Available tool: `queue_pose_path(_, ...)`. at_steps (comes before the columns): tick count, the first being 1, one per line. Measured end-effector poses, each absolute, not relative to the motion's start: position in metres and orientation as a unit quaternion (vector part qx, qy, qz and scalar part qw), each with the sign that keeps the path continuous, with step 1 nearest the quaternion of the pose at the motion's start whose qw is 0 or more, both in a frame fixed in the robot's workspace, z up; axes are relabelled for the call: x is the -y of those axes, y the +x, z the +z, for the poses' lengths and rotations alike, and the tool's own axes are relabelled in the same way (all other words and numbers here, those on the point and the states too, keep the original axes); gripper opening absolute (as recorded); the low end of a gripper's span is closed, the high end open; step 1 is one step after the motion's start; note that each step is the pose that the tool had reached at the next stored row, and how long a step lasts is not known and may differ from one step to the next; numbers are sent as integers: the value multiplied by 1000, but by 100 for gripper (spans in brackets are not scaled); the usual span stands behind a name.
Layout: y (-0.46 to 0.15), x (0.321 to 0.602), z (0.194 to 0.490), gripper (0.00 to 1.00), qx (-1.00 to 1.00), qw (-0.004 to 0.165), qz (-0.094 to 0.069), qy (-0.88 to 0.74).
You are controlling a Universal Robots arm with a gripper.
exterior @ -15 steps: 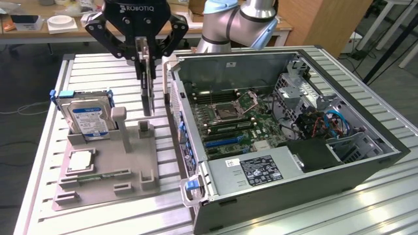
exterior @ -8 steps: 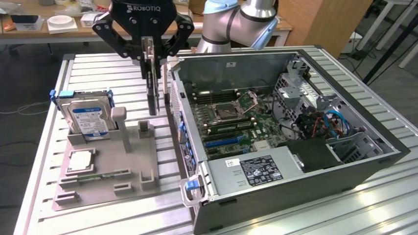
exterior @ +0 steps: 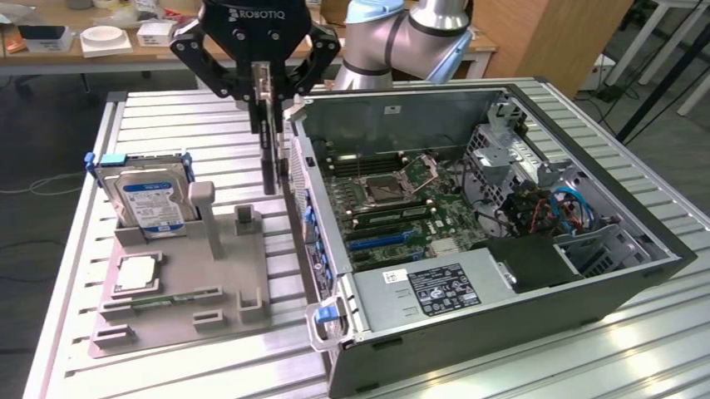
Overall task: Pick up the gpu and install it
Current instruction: 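Pick up the gpu and move the gpu toward the slot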
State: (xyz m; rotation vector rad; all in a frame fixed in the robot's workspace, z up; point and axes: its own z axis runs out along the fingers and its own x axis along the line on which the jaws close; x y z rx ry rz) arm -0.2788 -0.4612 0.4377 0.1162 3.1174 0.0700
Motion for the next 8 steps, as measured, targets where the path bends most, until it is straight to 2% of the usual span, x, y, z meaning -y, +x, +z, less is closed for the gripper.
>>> queue_pose_path(8, -270, 461, 438, 26, -999, 11, 23, 37)
